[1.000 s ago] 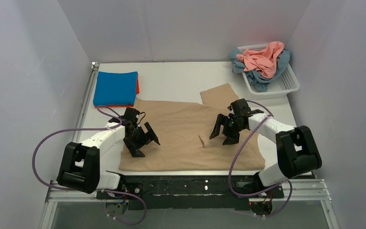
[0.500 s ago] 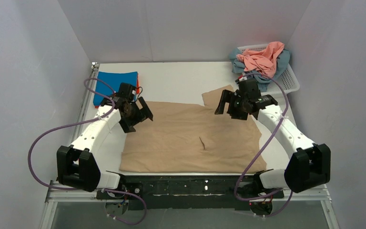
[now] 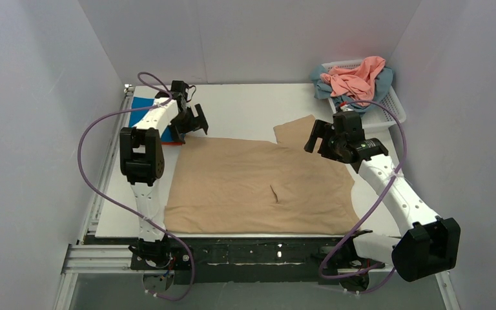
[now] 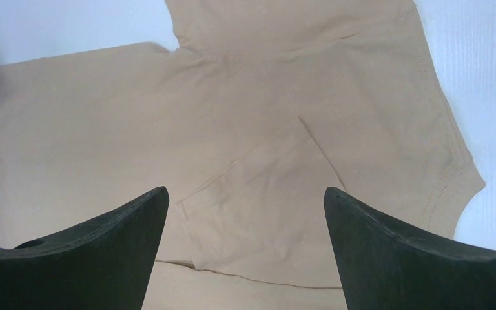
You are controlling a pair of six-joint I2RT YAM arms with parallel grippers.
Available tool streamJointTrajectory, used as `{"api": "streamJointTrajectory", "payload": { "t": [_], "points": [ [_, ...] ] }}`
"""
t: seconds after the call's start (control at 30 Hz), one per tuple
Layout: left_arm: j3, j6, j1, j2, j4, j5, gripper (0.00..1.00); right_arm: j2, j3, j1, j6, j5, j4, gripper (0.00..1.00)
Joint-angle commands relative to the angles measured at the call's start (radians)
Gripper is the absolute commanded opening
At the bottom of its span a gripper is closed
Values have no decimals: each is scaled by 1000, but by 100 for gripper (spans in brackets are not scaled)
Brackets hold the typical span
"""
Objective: Fold and stack the t-shirts
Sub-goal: Grab the side of the flattened tshirt furthest away from the robot with both arms
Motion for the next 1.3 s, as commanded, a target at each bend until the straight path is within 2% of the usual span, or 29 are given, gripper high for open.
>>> {"api": "streamJointTrajectory", "payload": {
  "t": [0.0, 0.07, 0.23, 0.4, 0.5, 0.63, 0.83, 0.9, 1.03, 1.13, 1.17, 1.27],
  "points": [
    [86, 116, -13, 45, -117, 22, 94, 3, -2, -5, -15, 23, 11, 98],
    [109, 137, -24, 80, -126, -13, 88, 9, -12, -7, -18, 22, 16, 98],
    [178, 153, -53, 163, -176, -204, 83, 29, -28, -13, -18, 1, 24, 97],
    [255, 133, -56, 237, -236, -303, 77, 48, -34, -18, -22, -10, 18, 96],
    [275, 90, -56, 266, -273, -351, 69, 56, -37, -20, -24, -13, 19, 96],
    [289, 56, -58, 292, -310, -349, 64, 69, -38, -23, -27, -20, 21, 96],
    [285, 2, -62, 296, -382, -378, 45, 90, -22, -26, -30, -28, 28, 96],
    [290, -26, -62, 300, -429, -403, 34, 108, -1, -29, -31, -34, 35, 95],
    [316, -30, -63, 311, -468, -409, 20, 164, 82, -29, -45, -52, 53, 95],
    [362, -35, -63, 325, -506, -407, 3, 239, 170, -29, -57, -47, 67, 94],
    [376, -38, -63, 328, -513, -402, 0, 274, 205, -29, -66, -38, 73, 94],
    [411, -49, -63, 333, -528, -360, 0, 428, 348, -31, -98, 8, 65, 94]
  ]
}}
